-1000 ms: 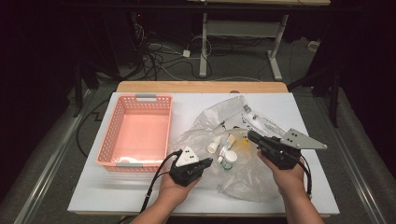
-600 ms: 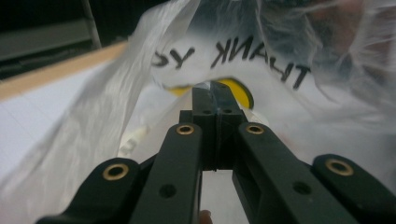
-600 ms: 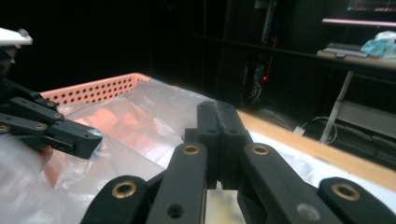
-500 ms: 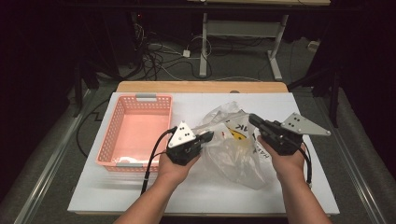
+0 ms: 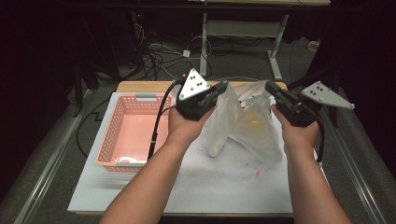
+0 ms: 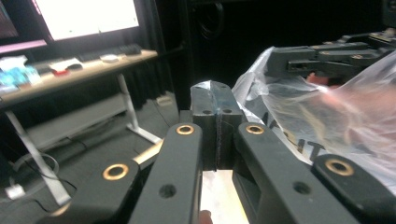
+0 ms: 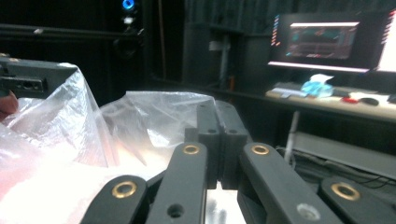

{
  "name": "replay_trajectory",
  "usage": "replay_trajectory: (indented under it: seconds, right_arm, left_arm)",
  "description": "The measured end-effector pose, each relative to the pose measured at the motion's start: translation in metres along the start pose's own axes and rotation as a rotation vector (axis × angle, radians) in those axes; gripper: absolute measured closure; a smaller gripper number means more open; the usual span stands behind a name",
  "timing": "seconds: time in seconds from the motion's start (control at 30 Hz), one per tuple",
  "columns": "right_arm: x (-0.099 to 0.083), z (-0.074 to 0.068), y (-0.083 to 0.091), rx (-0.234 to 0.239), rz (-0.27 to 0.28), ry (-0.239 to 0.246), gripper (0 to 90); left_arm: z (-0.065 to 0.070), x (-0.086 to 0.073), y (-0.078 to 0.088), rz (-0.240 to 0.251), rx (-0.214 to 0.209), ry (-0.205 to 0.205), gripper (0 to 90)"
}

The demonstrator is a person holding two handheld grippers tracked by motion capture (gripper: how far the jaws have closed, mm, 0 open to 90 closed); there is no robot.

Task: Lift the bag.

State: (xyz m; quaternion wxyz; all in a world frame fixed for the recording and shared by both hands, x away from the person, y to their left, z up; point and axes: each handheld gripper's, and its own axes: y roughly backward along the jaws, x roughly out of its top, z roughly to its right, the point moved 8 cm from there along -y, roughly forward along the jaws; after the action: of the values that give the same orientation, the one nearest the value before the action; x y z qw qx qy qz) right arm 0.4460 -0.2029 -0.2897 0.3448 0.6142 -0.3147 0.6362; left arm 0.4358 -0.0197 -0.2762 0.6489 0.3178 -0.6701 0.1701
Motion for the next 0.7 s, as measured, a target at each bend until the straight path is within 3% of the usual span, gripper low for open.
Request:
replay_trajectory:
  seconds: [0.13, 0.37, 0.5, 0.57, 0.7]
  right_arm:
    - [0.025, 0.015, 0.002, -0.04, 0.031, 0.012, 90.0]
    - [0.067, 0.031, 0.017, -0.092, 0.11, 0.035, 90.0]
    - [0.064, 0.038, 0.018, -0.107, 0.103, 0.027, 90.0]
    - [0.051, 0.04, 0.015, -0.11, 0.076, 0.021, 90.0]
    - [0.019, 0.043, 0.009, -0.11, 0.021, 0.002, 90.0]
  left_arm:
    - [-0.011, 0.026, -0.011, 0.0, 0.033, -0.03, 88.7]
    - [-0.024, 0.064, -0.014, 0.07, 0.07, -0.044, 88.7]
    - [-0.03, 0.053, -0.023, 0.033, 0.093, -0.042, 88.6]
    - [-0.033, 0.038, -0.029, -0.011, 0.109, -0.052, 88.6]
    - [-0.041, 0.003, -0.035, -0.078, 0.106, -0.012, 88.3]
